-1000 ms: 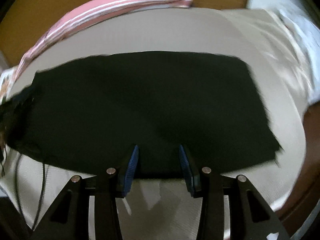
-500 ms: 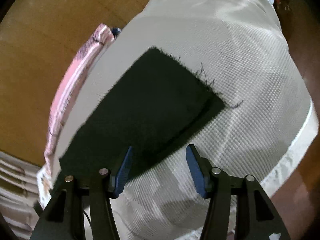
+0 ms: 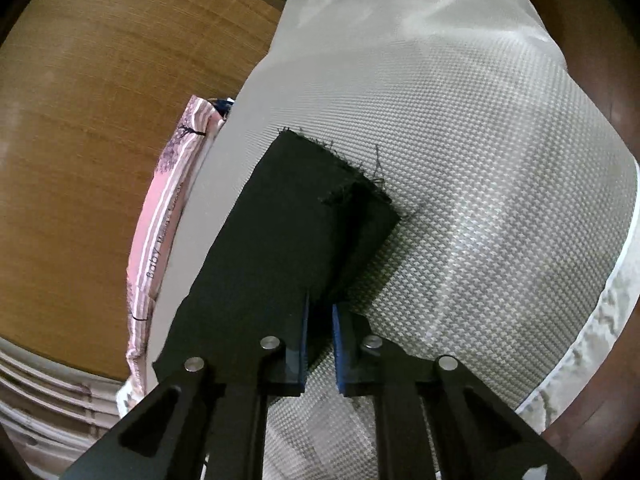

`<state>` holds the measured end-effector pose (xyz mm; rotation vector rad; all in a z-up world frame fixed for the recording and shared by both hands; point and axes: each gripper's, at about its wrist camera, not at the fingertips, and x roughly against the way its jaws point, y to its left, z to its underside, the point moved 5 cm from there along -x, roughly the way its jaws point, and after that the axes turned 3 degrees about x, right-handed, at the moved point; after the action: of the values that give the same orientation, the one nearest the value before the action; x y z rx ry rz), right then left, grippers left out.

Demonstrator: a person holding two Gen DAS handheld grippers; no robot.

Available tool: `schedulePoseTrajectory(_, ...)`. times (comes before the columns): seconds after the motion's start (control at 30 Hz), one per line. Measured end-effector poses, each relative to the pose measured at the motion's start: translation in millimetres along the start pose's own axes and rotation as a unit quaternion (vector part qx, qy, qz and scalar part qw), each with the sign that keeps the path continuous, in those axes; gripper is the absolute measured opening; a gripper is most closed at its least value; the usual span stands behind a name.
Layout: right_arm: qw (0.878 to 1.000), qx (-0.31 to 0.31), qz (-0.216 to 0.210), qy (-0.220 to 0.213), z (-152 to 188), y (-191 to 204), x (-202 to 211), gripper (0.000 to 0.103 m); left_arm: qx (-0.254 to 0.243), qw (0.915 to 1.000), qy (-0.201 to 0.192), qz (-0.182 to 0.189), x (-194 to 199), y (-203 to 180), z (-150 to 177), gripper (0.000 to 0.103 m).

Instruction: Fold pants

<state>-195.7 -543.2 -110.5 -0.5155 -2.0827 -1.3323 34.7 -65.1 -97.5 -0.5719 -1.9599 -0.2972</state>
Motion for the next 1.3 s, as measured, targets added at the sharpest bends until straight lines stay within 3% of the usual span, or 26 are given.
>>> schedulePoseTrajectory(0.17,1.000,-0.019,-0.011,0.012,11,-8,8,0.018,0.008,0.9996,0.001,0.026,-1,-15,-10,0.063)
schedulePoseTrajectory(0.53,0.999,-0.034,0.000,-0.023,-4,-18,6,0.018,-0.081,0.9942,-0.003,0.070,-6,-93,-34,0.063)
schedulePoseTrajectory(0.77,0.999,-0.037,0.005,-0.025,-15,-15,4,0.011,-0.151,0.9837,0.024,0.095,-24,-141,-27,0.063)
schedulePoseTrajectory(0.87,0.999,-0.026,-0.001,-0.023,-19,-3,5,0.010,-0.156,0.9832,0.017,0.093,-27,-146,-22,0.063)
schedulePoseTrajectory(1.03,0.999,0.003,-0.043,-0.021,-24,43,10,0.009,-0.109,0.9862,0.019,0.123,-24,-132,-29,0.063)
schedulePoseTrajectory(1.2,0.992,0.082,-0.092,0.006,-12,132,-3,0.009,-0.021,0.9908,-0.014,0.133,-3,-88,-42,0.063)
schedulePoseTrajectory(1.3,0.982,0.136,-0.122,0.038,12,189,-23,0.009,0.024,0.9905,-0.032,0.132,12,-54,-46,0.063)
